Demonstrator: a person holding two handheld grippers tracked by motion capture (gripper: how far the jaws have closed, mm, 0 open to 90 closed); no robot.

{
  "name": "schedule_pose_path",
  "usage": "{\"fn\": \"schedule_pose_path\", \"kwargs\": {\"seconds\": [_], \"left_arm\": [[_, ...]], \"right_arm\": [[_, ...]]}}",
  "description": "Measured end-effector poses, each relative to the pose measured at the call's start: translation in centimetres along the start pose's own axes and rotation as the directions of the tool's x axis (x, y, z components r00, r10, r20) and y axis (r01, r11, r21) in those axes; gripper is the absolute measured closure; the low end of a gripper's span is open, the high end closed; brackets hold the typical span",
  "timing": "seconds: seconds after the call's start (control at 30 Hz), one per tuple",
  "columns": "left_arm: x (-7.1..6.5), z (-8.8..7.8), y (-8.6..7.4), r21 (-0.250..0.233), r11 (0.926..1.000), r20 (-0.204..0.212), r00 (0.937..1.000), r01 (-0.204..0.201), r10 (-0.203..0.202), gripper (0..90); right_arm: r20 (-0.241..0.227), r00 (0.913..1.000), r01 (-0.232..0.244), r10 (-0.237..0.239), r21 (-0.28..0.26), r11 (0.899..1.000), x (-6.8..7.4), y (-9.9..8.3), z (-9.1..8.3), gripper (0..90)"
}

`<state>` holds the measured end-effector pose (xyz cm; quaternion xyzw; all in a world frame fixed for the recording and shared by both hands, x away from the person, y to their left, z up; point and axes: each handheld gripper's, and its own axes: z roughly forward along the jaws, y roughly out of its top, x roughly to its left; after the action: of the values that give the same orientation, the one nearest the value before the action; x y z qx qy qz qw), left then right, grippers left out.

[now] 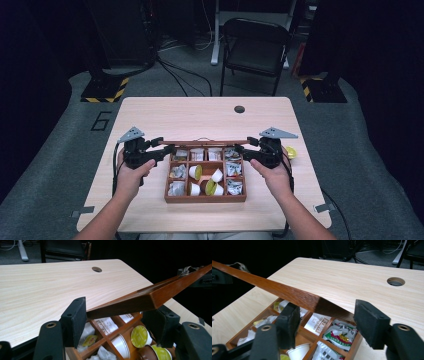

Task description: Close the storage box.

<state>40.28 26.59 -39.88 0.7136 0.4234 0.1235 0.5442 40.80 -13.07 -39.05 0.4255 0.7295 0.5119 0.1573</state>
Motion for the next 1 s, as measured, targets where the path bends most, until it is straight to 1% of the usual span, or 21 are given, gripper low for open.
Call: {"fn": "schedule_pose_path", "kwargs": {"seconds": [0.03, 0.07, 0.13, 0.17, 0.2, 0.23, 0.27, 0.3, 0.4, 0.43, 0.47, 0.5, 0.6, 0.63, 0.67, 0.7, 0.73, 0.8, 0.87, 0.9, 1.0], "left_arm": [[0.0, -0.2, -0.1, 0.004, 1.0, 0.007, 1.0, 0.003, -0.003, 37.8], [-0.1, -0.3, -0.1, 0.004, 0.9999, 0.009, 0.9999, 0.011, -0.011, 37.8], [-0.3, -0.6, -0.3, -0.002, 0.9999, 0.006, 0.9999, 0.013, -0.013, 39.6], [-0.3, -0.6, -0.3, -0.002, 0.9999, 0.006, 0.9999, 0.013, -0.013, 40.0], [-0.5, -0.8, -0.4, 0.002, 0.9999, 0.006, 0.9999, 0.012, -0.012, 40.3], [-0.6, -0.9, -0.5, 0.004, 1.0, 0.003, 1.0, 0.002, -0.002, 40.7], [-0.6, -0.9, -0.5, 0.004, 1.0, 0.003, 1.0, 0.002, -0.002, 41.1], [-0.8, -1.1, -0.6, 0.007, 0.9999, -0.002, 1.0, -0.008, 0.008, 41.5], [-0.9, -1.3, -0.9, 0.01, 0.9998, 0.0, 0.9999, -0.014, 0.014, 42.0], [-1.0, -1.3, -1.1, 0.011, 0.9999, 0.002, 1.0, -0.009, 0.009, 42.0], [-1.0, -1.5, -1.3, 0.013, 0.9998, 0.002, 0.9999, -0.017, 0.017, 42.1], [-1.2, -1.6, -1.6, 0.009, 0.9999, 0.007, 0.9999, -0.009, 0.009, 42.0], [-1.3, -1.8, -2.0, 0.009, 1.0, 0.01, 0.9999, -0.001, 0.0, 42.1], [-1.4, -1.9, -2.2, 0.012, 0.9999, 0.009, 0.9999, -0.006, 0.006, 42.3], [-1.5, -1.9, -2.3, 0.016, 0.9998, 0.008, 0.9999, -0.009, 0.009, 42.3], [-1.6, -2.0, -2.5, 0.023, 0.9995, 0.009, 0.9997, -0.022, 0.021, 42.3], [-1.6, -2.0, -2.5, 0.023, 0.9995, 0.009, 0.9997, -0.022, 0.021, 42.4], [-1.7, -2.1, -2.9, 0.027, 0.9996, 0.007, 0.9999, -0.013, 0.012, 42.4], [-1.9, -2.1, -3.4, 0.029, 0.9996, 0.005, 0.9999, -0.009, 0.009, 42.3], [-1.9, -2.1, -3.6, 0.028, 0.9996, 0.004, 0.9999, -0.011, 0.011, 42.2], [-2.0, -2.2, -4.0, 0.025, 0.9997, 0.005, 1.0, 0.003, -0.003, 42.1]], "right_arm": [[-0.002, 1.0, 0.009, -0.009, -0.003, 1.0, 0.2, -0.1, -0.4, 43.1], [-0.002, 1.0, 0.009, -0.009, -0.003, 1.0, 0.2, -0.1, -0.4, 43.1], [0.005, 0.9998, 0.019, -0.019, -0.011, 1.0, 0.4, -0.4, -0.9, 47.4], [0.005, 0.9998, 0.019, -0.019, -0.011, 1.0, 0.4, -0.4, -0.9, 47.4], [0.01, 0.9994, 0.033, -0.033, -0.011, 0.999, 0.5, -0.5, -1.1, 49.7], [0.008, 0.9992, 0.038, -0.038, -0.01, 0.999, 0.5, -0.6, -1.2, 50.4], [0.008, 0.9992, 0.038, -0.038, -0.01, 0.999, 0.5, -0.6, -1.2, 50.4], [0.001, 0.9995, 0.033, -0.033, -0.01, 0.999, 0.5, -0.8, -1.5, 51.8], [-0.009, 0.9995, 0.029, -0.029, -0.006, 1.0, 0.6, -1.1, -1.7, 52.0], [-0.009, 0.9995, 0.029, -0.029, -0.006, 1.0, 0.6, -1.1, -1.7, 52.0], [-0.008, 0.9994, 0.033, -0.033, -0.004, 0.999, 0.6, -1.2, -1.8, 51.9], [-0.01, 0.9991, 0.041, -0.041, -0.001, 0.999, 0.7, -1.5, -1.9, 51.9], [-0.013, 0.999, 0.043, -0.043, -0.002, 0.999, 0.8, -1.9, -2.1, 51.9], [-0.018, 0.999, 0.04, -0.04, -0.002, 0.999, 0.9, -2.3, -2.2, 52.0], [-0.018, 0.999, 0.04, -0.04, -0.002, 0.999, 0.9, -2.3, -2.2, 52.0], [-0.019, 0.9989, 0.044, -0.044, 0.002, 0.999, 0.9, -2.6, -2.3, 52.2], [-0.022, 0.9986, 0.048, -0.047, 0.004, 0.999, 0.9, -2.8, -2.4, 52.3], [-0.026, 0.9987, 0.045, -0.045, 0.005, 0.999, 0.9, -3.0, -2.4, 52.3], [-0.031, 0.9991, 0.03, -0.029, 0.01, 1.0, 1.0, -3.5, -2.5, 52.3], [-0.032, 0.999, 0.033, -0.033, 0.01, 0.999, 1.0, -3.6, -2.5, 52.2], [-0.029, 0.9991, 0.032, -0.031, 0.016, 0.999, 1.1, -3.9, -2.5, 52.1]]}}
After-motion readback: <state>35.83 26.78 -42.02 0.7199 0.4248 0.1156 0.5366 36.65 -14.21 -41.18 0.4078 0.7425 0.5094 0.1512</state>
